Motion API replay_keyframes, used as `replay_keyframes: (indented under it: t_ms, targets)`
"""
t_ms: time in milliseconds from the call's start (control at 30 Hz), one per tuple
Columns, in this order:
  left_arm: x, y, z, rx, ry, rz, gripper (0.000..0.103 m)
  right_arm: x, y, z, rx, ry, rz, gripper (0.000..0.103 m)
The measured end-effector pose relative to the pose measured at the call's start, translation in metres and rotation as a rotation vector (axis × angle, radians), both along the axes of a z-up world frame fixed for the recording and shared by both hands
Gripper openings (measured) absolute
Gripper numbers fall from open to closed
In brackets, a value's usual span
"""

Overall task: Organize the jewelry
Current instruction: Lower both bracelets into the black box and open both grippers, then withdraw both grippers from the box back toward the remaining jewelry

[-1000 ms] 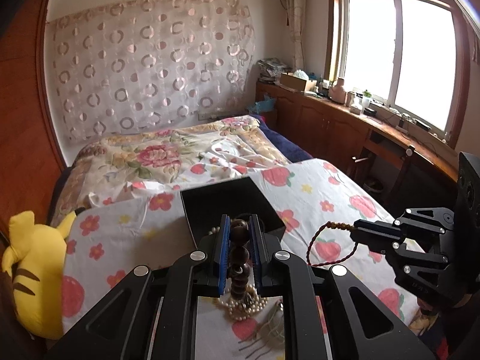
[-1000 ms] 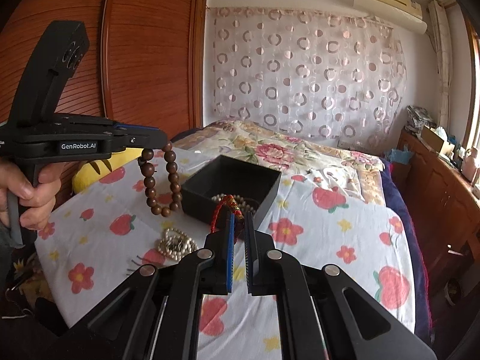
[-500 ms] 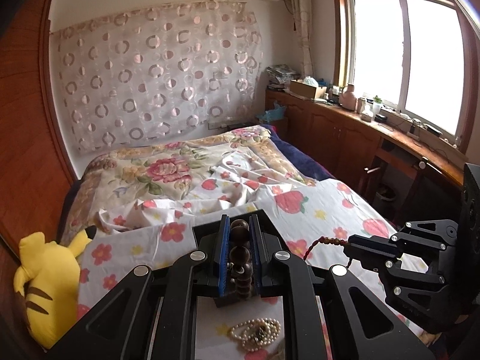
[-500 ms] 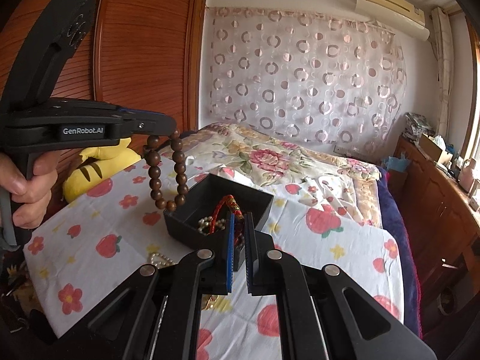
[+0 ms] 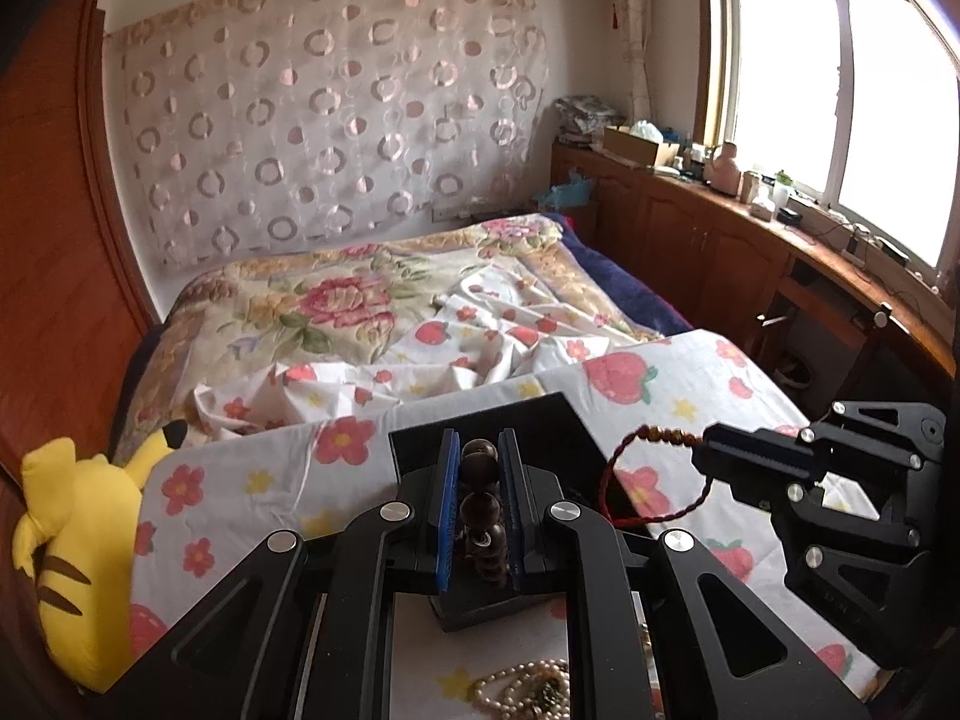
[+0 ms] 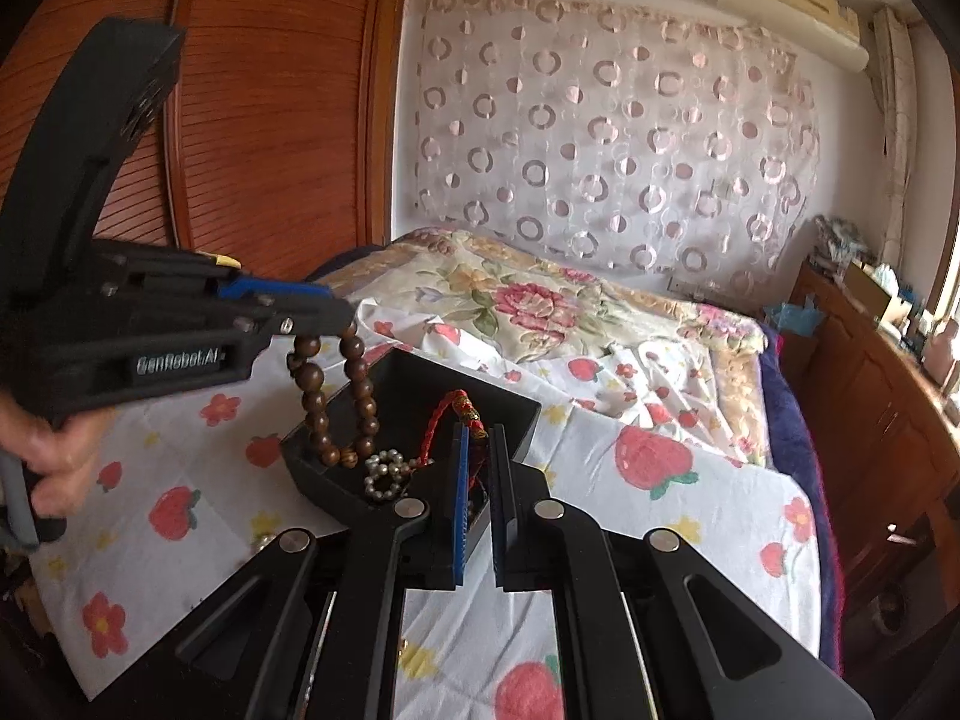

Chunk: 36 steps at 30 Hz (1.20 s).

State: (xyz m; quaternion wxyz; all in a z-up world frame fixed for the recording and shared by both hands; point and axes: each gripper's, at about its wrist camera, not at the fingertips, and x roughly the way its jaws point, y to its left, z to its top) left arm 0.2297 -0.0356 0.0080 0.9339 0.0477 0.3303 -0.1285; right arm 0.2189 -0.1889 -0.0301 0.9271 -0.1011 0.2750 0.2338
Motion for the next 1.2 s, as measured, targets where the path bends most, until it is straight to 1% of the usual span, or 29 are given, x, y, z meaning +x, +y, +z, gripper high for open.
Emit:
replay_keyframes:
  t_ms: [133,333,467,500,533,567,600,667,700,733,767,800,833,933,967,1000,1067,1200]
  targets:
    - [0.014,0.003,-0.010,0.005,0.015,0.016,0.012,0.016,0.004,-0.005,0.014,0.025,-0.004,0.007]
    - [0.033,0.011,-0.021,-0.006,0.043,0.046,0.012,0.032,0.017,-0.009,-0.001,0.035,0.007,0.007]
    - [0.029,0.017,-0.025,-0.023,0.042,0.063,0.013,0.044,0.025,-0.013,-0.002,0.055,0.016,0.007]
    - [0.026,0.018,-0.025,-0.022,0.037,0.064,0.017,0.047,0.025,-0.013,-0.004,0.058,0.018,0.007]
    - [0.023,0.020,-0.025,-0.021,0.033,0.066,0.024,0.049,0.027,-0.015,-0.008,0.062,0.021,0.007]
    - [0.019,0.022,-0.024,-0.022,0.023,0.067,0.028,0.051,0.029,-0.017,-0.008,0.068,0.023,0.007]
    - [0.016,0.023,-0.023,-0.021,0.016,0.070,0.034,0.053,0.030,-0.019,-0.005,0.076,0.027,0.007]
    - [0.008,0.027,-0.022,-0.020,0.003,0.071,0.038,0.057,0.032,-0.023,0.004,0.092,0.028,0.007]
    - [0.004,0.030,-0.021,-0.020,-0.002,0.072,0.044,0.060,0.035,-0.026,0.008,0.101,0.030,0.007]
    - [0.000,0.033,-0.021,-0.020,-0.011,0.074,0.052,0.062,0.038,-0.029,0.010,0.111,0.031,0.007]
    - [-0.003,0.035,-0.021,-0.021,-0.019,0.077,0.057,0.065,0.041,-0.031,0.008,0.115,0.029,0.007]
    - [-0.007,0.037,-0.021,-0.021,-0.027,0.079,0.063,0.066,0.043,-0.033,0.005,0.119,0.029,0.007]
    - [-0.011,0.041,-0.022,-0.018,-0.035,0.084,0.072,0.068,0.045,-0.035,0.006,0.123,0.029,0.007]
    - [-0.018,0.048,-0.023,-0.009,-0.057,0.104,0.086,0.070,0.050,-0.037,0.010,0.132,0.032,0.009]
    - [-0.021,0.051,-0.024,-0.012,-0.066,0.107,0.089,0.070,0.051,-0.038,0.011,0.136,0.034,0.013]
    - [-0.024,0.055,-0.025,-0.017,-0.071,0.110,0.094,0.070,0.052,-0.038,0.005,0.140,0.033,0.016]
    - [-0.031,0.061,-0.028,-0.037,-0.085,0.111,0.095,0.068,0.053,-0.038,-0.010,0.129,0.032,0.025]
    - [-0.041,0.064,-0.033,-0.051,-0.075,0.099,0.095,0.061,0.046,-0.034,-0.006,0.122,0.028,0.026]
